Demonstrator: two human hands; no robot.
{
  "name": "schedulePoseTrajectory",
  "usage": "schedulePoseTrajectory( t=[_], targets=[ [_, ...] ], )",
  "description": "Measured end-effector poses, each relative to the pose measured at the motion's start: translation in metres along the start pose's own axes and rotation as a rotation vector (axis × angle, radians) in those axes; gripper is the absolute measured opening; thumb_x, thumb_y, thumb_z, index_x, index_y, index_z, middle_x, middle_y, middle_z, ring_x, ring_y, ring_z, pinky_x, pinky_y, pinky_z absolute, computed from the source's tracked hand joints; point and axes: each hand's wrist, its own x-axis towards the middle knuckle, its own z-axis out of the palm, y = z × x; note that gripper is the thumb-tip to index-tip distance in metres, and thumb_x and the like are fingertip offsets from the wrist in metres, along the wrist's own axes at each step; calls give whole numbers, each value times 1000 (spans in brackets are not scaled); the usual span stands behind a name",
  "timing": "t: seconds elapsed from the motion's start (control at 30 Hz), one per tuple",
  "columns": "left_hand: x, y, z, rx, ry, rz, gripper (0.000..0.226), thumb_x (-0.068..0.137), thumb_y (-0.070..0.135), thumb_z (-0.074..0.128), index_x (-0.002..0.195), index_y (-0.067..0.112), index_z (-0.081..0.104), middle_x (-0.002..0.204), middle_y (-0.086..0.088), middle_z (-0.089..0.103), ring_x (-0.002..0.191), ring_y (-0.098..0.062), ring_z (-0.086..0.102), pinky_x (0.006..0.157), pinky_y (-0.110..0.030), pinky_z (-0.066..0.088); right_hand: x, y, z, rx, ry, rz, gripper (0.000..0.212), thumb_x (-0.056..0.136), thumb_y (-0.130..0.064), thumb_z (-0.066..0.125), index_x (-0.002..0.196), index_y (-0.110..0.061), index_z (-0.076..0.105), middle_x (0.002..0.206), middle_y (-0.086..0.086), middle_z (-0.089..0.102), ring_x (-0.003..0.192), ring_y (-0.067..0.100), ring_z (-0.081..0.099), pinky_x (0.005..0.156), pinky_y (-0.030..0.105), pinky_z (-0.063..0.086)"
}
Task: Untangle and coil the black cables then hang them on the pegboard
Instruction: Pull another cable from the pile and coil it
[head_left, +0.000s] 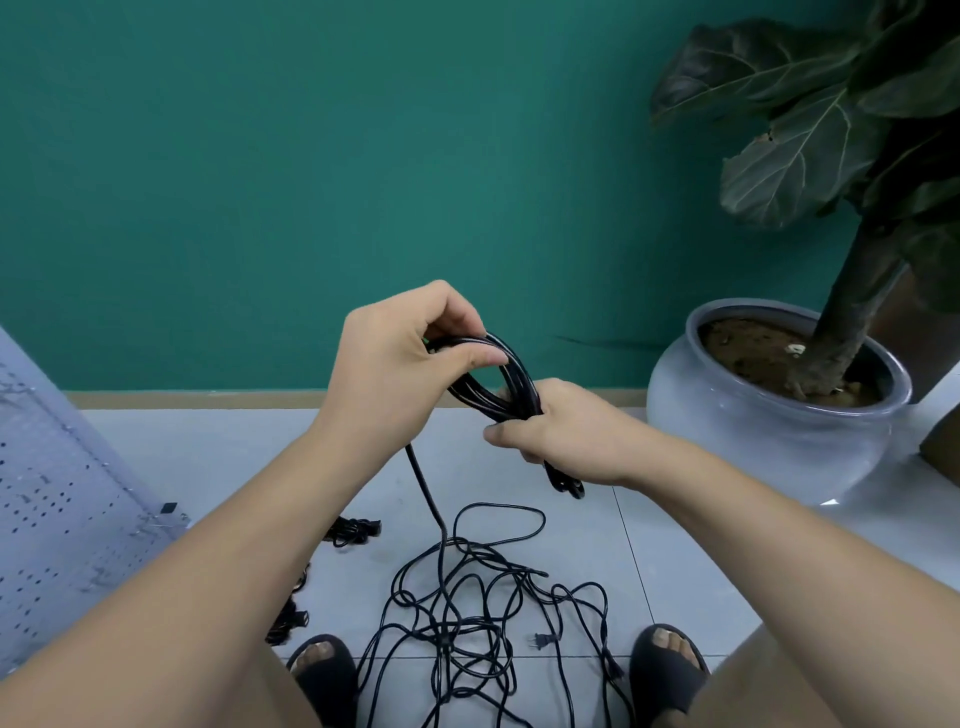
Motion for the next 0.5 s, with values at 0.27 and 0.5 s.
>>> schedulePoseTrajectory(
  t=[0.27, 0.5],
  targets=[
    [4, -8, 11, -219, -21, -320, 42, 79, 51, 91, 110, 33, 69, 95, 11, 76, 94, -14, 72, 93, -37, 59, -7, -2, 9, 102, 110, -97, 42, 101, -30, 70, 75, -16, 40, 64, -2, 43, 52, 15, 39, 54, 32, 35],
    [4, 1, 17, -829, -98, -496, 20, 101, 21, 73, 118, 14, 66, 72, 2, 53, 68, -17, 56, 70, -29, 54, -5, -1, 11, 87, 182, -82, 38, 102, -32, 69, 76, -20, 43, 64, -1, 47, 47, 19, 48, 50, 30, 42]
  ],
)
